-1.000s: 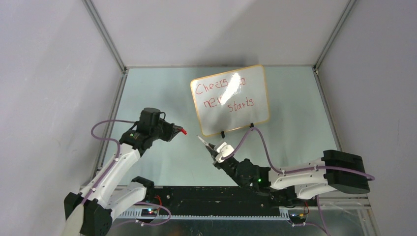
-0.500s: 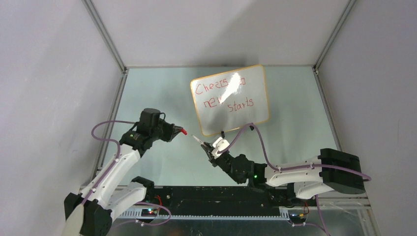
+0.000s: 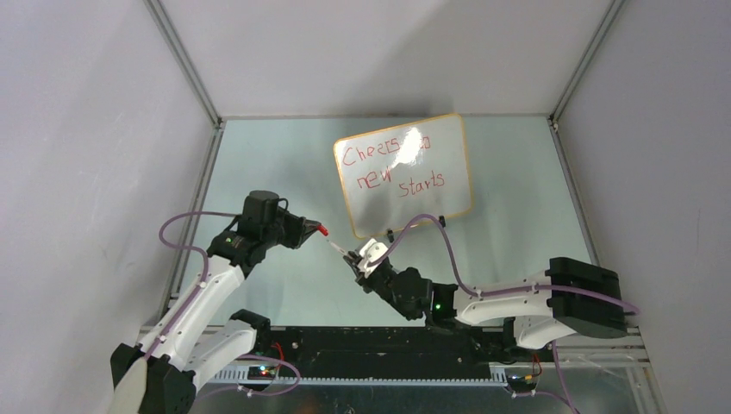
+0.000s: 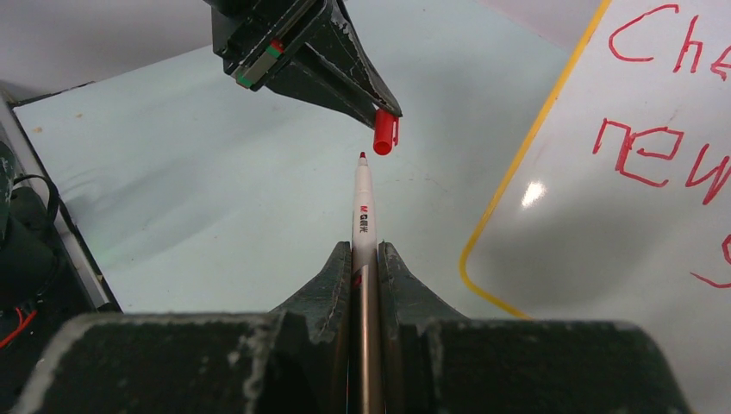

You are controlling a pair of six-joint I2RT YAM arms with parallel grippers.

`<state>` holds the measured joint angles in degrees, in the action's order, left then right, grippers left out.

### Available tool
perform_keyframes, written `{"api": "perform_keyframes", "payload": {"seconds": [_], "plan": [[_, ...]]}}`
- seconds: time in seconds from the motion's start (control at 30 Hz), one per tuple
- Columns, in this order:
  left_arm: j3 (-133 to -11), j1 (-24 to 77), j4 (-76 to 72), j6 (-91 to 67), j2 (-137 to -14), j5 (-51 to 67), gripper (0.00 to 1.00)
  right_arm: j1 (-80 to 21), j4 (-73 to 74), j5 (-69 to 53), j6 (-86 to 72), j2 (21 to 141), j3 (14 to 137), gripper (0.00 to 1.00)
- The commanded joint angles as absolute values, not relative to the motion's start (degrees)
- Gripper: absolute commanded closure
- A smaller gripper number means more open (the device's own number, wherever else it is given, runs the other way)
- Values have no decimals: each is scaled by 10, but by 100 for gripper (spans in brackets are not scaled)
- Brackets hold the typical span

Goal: Write a sentence on the whiteboard
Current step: Insert the whiteboard marker without the cap into the pen cap.

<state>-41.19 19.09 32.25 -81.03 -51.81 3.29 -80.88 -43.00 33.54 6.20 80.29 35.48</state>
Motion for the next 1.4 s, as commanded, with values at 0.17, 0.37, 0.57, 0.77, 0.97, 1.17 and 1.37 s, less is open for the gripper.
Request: {"api": "perform_keyframes", "payload": {"seconds": [0.17, 0.37, 0.57, 0.77, 0.97, 1.17, 1.37], "plan": [[-408, 186, 313, -812, -505, 44, 100, -803, -430, 338, 58, 823, 390, 100], [-407, 187, 316, -808, -497, 46, 100, -801, -428, 341, 58, 824, 390, 100], [-403, 186, 315, -802, -498, 57, 100, -799, -430, 342, 58, 825, 390, 100], [-399, 186, 308, -802, -503, 62, 100, -796, -432, 340, 58, 824, 390, 100], [-396, 187, 304, -800, -506, 65, 100, -793, -432, 339, 58, 823, 390, 100], [-395, 186, 303, -797, -507, 68, 100, -790, -432, 338, 56, 823, 390, 100], [-394, 187, 303, -796, -509, 66, 100, -789, -429, 337, 54, 821, 390, 100]]}}
